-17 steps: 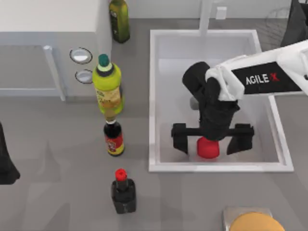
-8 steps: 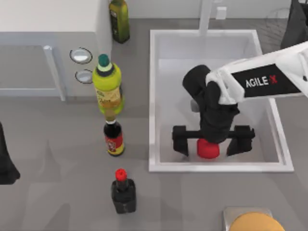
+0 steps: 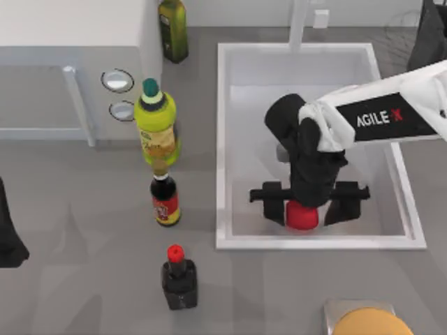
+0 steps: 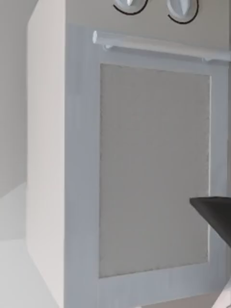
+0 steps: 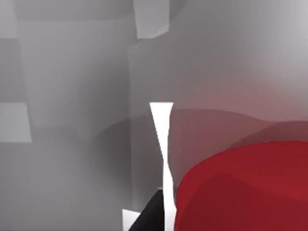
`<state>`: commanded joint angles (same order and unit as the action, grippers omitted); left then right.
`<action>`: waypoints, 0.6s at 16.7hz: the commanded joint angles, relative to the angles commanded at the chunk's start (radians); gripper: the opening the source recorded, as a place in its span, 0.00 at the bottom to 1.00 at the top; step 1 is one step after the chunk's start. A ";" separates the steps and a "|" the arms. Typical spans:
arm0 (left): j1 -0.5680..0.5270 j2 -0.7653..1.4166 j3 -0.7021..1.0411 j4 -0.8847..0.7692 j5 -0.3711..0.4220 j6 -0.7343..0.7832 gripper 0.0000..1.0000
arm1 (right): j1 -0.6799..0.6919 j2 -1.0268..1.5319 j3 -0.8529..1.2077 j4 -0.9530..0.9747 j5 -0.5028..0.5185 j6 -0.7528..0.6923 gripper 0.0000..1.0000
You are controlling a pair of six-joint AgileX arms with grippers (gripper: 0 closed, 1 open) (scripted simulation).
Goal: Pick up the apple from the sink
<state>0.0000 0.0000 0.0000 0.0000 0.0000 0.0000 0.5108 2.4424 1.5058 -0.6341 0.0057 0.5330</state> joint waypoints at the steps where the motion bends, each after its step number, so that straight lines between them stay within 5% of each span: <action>1: 0.000 0.000 0.000 0.000 0.000 0.000 1.00 | 0.000 0.000 0.000 0.000 0.000 0.000 0.17; 4: 0.000 0.000 0.000 0.000 0.000 0.000 1.00 | 0.000 0.000 0.000 0.000 0.000 0.000 0.00; 10: 0.000 0.000 0.000 0.000 0.000 0.000 1.00 | 0.000 0.000 0.000 0.000 0.000 0.000 0.00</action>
<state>0.0000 0.0000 0.0000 0.0000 0.0000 0.0000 0.5108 2.4424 1.5058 -0.6341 0.0057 0.5330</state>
